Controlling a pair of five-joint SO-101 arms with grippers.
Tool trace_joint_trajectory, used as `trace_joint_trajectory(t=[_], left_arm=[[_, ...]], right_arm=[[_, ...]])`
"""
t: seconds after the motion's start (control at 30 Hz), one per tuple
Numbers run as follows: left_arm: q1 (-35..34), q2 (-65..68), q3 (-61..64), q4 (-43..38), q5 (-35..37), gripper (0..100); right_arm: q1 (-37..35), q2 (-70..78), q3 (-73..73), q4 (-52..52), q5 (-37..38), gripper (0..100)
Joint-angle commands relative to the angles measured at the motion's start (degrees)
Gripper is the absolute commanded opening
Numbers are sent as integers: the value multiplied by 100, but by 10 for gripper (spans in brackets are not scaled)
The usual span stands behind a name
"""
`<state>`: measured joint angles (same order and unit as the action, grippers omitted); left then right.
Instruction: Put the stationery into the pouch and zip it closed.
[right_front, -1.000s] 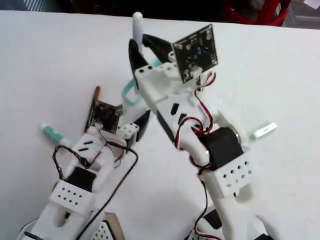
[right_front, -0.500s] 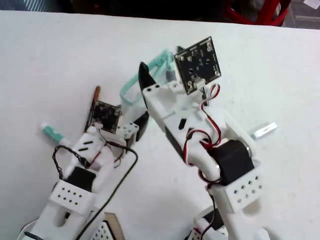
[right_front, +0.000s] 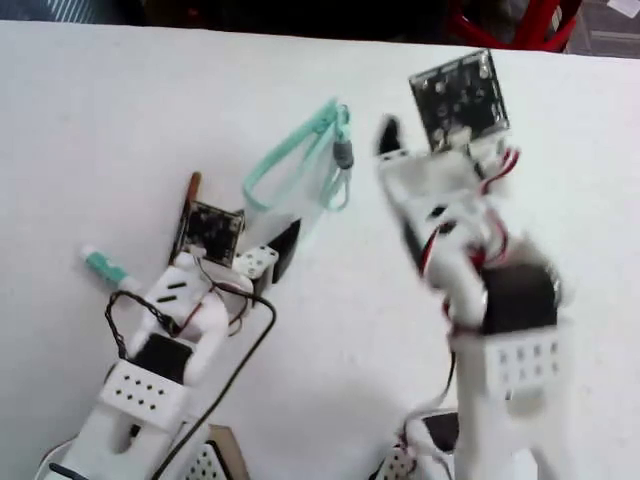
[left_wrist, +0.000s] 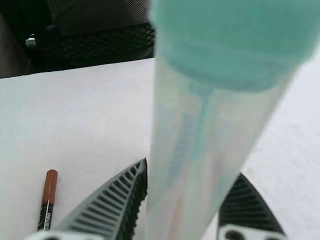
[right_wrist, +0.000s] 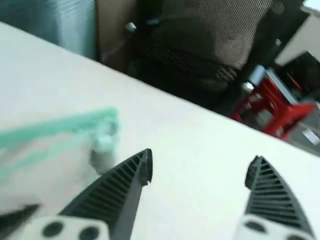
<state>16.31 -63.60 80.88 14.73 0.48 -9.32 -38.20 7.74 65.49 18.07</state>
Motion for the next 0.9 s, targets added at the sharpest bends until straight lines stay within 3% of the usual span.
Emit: trace_joint_trajectory(t=[0.0, 0.17, 0.33, 0.53, 0.73, 0.87], left_arm=[[-101, -66, -79, -114, 44, 220], [-286, -66, -97, -149, 62, 177], [-303, -66, -97, -149, 62, 177], [-303, -66, -53, -149, 62, 177], [-303, -66, 0, -149, 35, 177], [-295, -57, 9, -149, 26, 177]], right_arm=[[1402, 804, -229, 312, 809, 286], [2457, 2501, -237, 778, 2488, 286], [2765, 3468, -246, 1165, 4440, 286], [3178, 3925, -229, 725, 5925, 286], [3723, 4470, -229, 303, 5802, 286], [3837, 4769, -229, 338, 4334, 265]])
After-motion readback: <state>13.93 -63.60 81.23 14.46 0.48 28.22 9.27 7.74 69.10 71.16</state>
